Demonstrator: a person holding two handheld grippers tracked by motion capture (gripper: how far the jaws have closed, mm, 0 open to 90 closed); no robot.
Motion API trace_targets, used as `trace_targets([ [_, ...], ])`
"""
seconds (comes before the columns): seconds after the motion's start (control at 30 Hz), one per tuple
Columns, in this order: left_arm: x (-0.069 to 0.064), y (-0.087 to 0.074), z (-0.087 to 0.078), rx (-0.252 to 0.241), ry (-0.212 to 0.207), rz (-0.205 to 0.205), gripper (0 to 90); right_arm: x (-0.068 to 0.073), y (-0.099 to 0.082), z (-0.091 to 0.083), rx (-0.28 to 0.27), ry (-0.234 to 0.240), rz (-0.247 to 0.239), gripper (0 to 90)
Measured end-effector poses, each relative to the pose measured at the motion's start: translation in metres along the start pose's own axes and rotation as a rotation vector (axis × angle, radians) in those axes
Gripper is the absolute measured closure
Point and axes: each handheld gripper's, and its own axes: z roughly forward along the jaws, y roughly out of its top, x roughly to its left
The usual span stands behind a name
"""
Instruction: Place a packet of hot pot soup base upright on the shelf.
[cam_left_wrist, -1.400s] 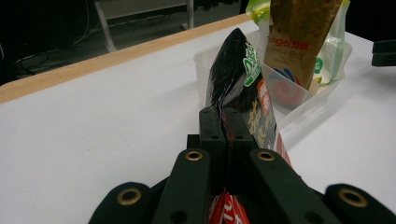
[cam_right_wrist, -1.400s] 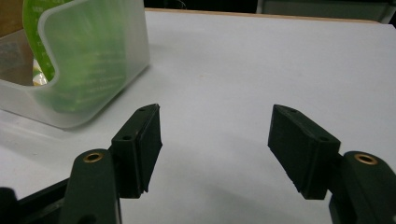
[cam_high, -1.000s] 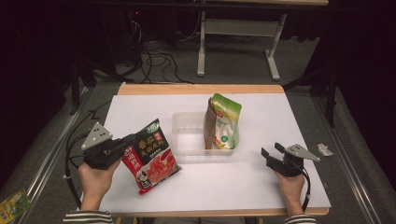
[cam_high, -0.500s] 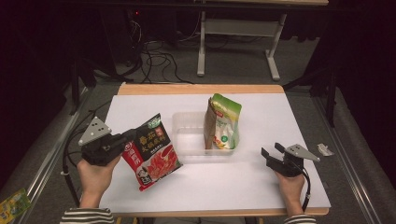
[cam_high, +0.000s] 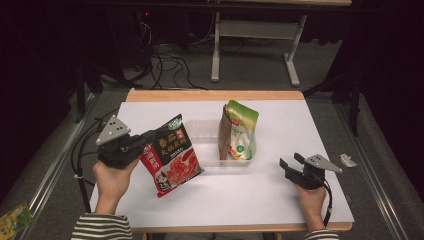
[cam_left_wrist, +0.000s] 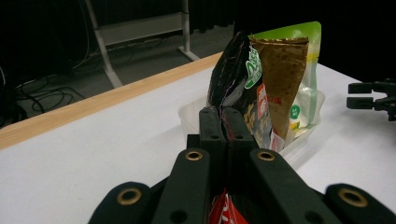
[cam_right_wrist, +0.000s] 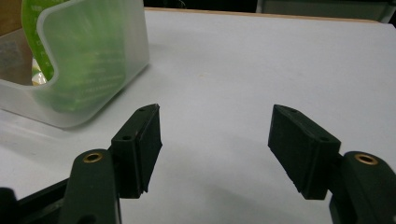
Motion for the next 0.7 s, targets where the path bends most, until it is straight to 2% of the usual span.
trace_targets([
  [0.3, -0.006, 0.012, 0.014, 0.011, -0.009, 0.008, 89.2, 0.000, 0.000, 0.000, -0.002, 0.001, -0.005, 34.6],
  [0.5, -0.007, 0.018, 0.026, 0.019, -0.011, -0.007, 89.2, 0.000, 0.000, 0.000, -0.003, 0.000, -0.005, 34.4],
  [0.7, -0.010, 0.025, 0.036, 0.025, -0.010, -0.004, 89.2, 0.001, 0.000, 0.000, -0.003, -0.001, -0.009, 34.4],
])
